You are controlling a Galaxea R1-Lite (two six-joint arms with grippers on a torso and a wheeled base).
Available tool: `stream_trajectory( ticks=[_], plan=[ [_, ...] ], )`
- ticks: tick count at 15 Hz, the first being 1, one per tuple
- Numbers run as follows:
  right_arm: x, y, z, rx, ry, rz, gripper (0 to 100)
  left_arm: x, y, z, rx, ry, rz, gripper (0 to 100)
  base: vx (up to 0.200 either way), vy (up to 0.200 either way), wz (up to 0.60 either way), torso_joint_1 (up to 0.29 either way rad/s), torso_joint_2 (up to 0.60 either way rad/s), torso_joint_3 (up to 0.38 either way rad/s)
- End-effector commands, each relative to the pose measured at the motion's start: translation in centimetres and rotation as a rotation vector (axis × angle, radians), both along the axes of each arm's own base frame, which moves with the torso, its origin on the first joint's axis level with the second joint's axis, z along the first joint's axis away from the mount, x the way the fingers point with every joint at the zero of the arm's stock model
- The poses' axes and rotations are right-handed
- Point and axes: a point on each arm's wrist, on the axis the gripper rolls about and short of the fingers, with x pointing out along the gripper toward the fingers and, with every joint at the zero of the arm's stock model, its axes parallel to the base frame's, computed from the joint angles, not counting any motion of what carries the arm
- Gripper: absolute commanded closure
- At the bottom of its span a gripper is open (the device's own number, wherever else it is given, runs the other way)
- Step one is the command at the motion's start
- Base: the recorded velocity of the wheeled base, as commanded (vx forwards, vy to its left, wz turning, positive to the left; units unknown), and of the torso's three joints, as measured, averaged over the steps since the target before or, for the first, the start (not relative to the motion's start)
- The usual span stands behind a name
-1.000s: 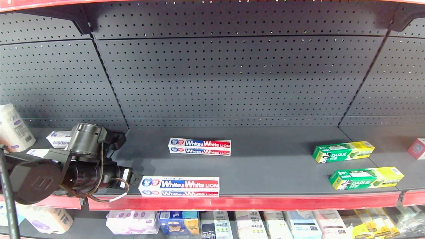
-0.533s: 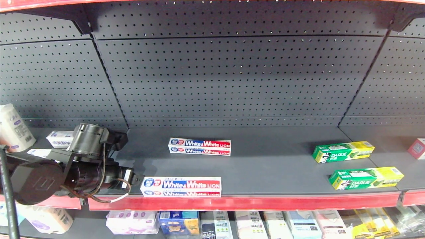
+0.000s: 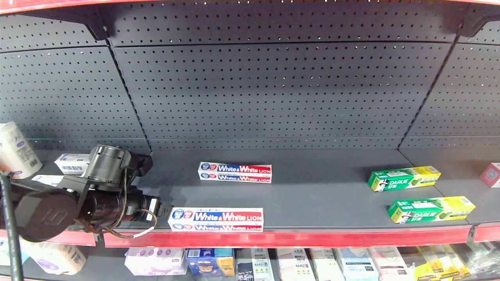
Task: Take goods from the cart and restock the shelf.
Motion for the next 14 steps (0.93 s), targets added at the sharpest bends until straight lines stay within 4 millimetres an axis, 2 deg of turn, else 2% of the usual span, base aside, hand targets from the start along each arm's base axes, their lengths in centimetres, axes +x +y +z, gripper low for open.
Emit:
stream_trajectory(
  ticks=[1, 14],
  plan=[
    [0.01, 0.0, 0.0, -0.001, 0.001, 0.0, 0, 0.07, -0.08, -0.09, 0.0, -0.001, -0.001, 0, 0.0, 0.0, 0.0, 0.0, 0.0, 0.0],
    [0.01, 0.0, 0.0, 0.0, 0.001, 0.0, 0, 0.05, -0.71, -0.18, -0.001, 0.001, -0.023, 0, 0.0, 0.0, 0.0, 0.0, 0.0, 0.0]
  ],
)
